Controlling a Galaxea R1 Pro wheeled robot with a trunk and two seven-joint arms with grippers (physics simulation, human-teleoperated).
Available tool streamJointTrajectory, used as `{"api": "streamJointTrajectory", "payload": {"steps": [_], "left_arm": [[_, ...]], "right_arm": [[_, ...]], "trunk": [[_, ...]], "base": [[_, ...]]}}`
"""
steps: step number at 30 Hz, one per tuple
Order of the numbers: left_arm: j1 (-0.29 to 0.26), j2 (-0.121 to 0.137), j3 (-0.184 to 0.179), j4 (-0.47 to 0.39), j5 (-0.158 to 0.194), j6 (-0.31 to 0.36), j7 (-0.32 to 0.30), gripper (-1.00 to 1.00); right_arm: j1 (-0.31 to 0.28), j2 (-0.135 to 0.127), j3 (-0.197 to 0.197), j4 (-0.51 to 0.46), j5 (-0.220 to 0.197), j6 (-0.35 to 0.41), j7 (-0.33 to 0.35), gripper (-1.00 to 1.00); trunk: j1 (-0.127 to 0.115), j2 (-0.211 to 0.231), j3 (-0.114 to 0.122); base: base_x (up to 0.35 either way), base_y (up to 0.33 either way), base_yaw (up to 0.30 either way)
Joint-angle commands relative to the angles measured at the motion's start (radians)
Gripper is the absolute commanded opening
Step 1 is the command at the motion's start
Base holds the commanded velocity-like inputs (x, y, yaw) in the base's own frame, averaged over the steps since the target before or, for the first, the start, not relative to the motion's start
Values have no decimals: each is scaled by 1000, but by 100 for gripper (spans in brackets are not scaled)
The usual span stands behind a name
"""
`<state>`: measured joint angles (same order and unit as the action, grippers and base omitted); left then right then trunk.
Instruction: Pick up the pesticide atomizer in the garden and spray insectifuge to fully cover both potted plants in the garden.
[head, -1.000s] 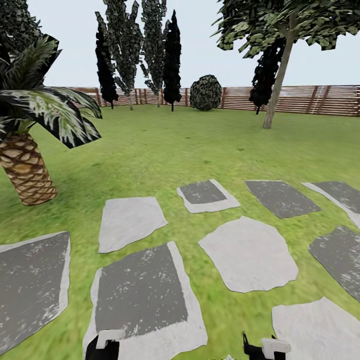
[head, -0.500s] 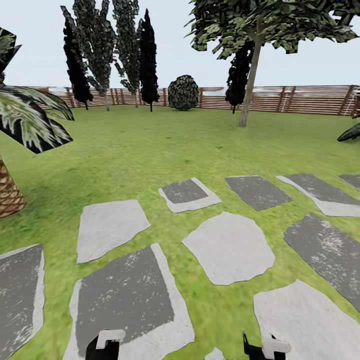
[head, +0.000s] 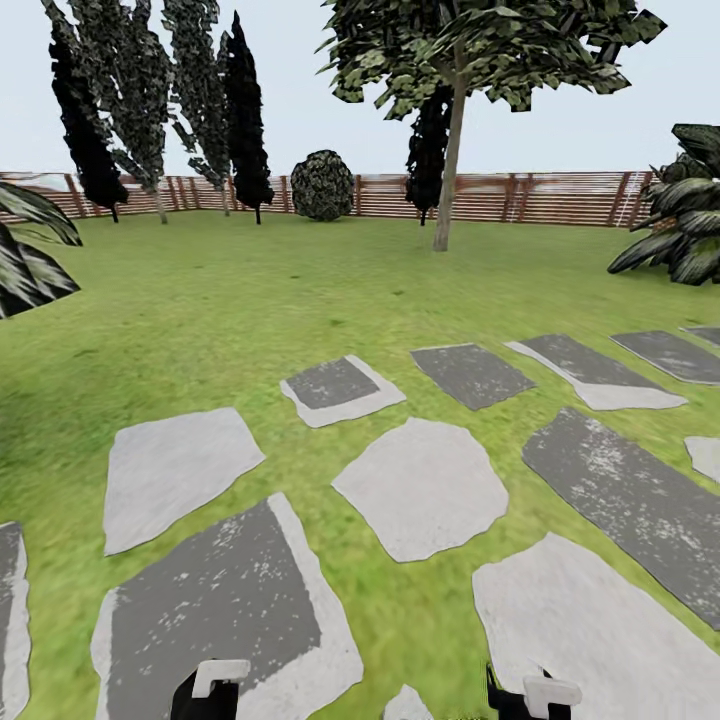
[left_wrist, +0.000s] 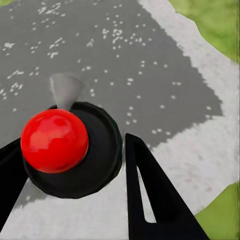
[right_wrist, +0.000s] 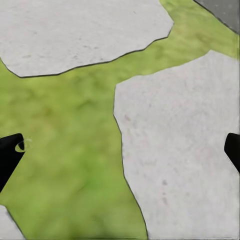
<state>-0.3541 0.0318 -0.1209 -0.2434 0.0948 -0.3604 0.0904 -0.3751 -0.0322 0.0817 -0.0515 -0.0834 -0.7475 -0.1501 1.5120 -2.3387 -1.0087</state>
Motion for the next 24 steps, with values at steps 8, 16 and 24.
{"api": "streamJointTrajectory", "payload": {"steps": [8, 16, 24], "left_arm": [[0, 5, -7, 0, 10, -2, 7, -100], [0, 5, -6, 0, 10, -2, 8, -100], [0, 5, -7, 0, 11, -3, 8, -100]], "right_arm": [[-1, 0, 9, 1, -9, -2, -2, 100], [-1, 0, 9, 1, -9, -3, -2, 100], [-1, 0, 9, 1, -9, -3, -2, 100]], "trunk": [[0, 0, -1], [0, 0, -1], [0, 0, -1]], "base": [[0, 0, -271], [0, 0, -271], [63, 0, -271]]}}
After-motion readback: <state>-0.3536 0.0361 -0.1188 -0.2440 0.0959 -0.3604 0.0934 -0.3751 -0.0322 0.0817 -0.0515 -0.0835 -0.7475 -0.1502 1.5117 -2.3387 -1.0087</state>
